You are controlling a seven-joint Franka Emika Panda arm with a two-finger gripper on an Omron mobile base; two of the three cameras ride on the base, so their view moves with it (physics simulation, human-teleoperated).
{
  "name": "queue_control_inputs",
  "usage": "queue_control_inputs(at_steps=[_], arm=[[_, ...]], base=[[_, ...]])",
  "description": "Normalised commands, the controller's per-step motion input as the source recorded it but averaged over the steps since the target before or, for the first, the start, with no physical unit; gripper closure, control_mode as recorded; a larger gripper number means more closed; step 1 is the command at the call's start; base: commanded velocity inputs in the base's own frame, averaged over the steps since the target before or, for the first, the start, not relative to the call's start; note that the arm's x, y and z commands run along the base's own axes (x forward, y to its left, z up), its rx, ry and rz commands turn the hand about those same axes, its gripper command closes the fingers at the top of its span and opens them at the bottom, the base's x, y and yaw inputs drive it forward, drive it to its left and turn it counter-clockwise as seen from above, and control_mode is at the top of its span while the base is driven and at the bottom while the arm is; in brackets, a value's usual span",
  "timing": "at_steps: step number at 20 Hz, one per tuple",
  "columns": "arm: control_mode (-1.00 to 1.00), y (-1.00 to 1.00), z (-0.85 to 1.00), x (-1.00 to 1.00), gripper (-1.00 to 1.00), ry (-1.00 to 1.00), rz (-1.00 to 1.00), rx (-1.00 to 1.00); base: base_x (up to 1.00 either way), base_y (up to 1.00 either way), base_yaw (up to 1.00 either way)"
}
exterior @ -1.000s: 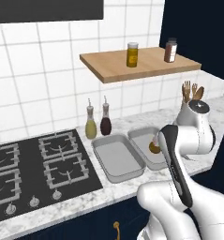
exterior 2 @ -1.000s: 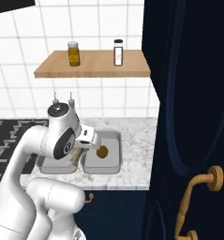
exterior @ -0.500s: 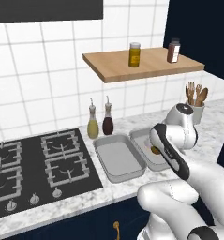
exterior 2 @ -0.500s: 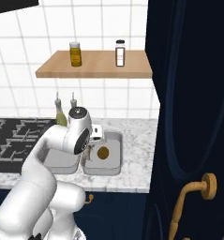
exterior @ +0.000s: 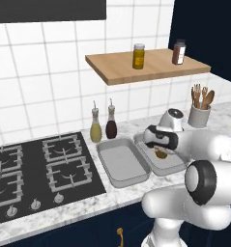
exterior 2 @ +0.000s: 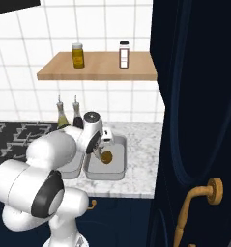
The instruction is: Place one avocado and one fish in each tupperware on the nearby counter, to pack two identical lunches.
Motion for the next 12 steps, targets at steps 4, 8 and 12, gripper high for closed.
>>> queue_control_inputs(at_steps=[4,8,12], arm=[[-1.0,0.0,-0.46,0.33,1.0,0.0,0.0,-0.04],[-1.0,-0.06,-0.36,0.04,1.0,0.0,0.0,-0.01],[-1.0,0.0,-0.31,0.01,1.0,0.05,-0.01,0.0]], base=[[0.0,0.0,0.0],[0.0,0.0,0.0],[0.0,0.0,0.0]])
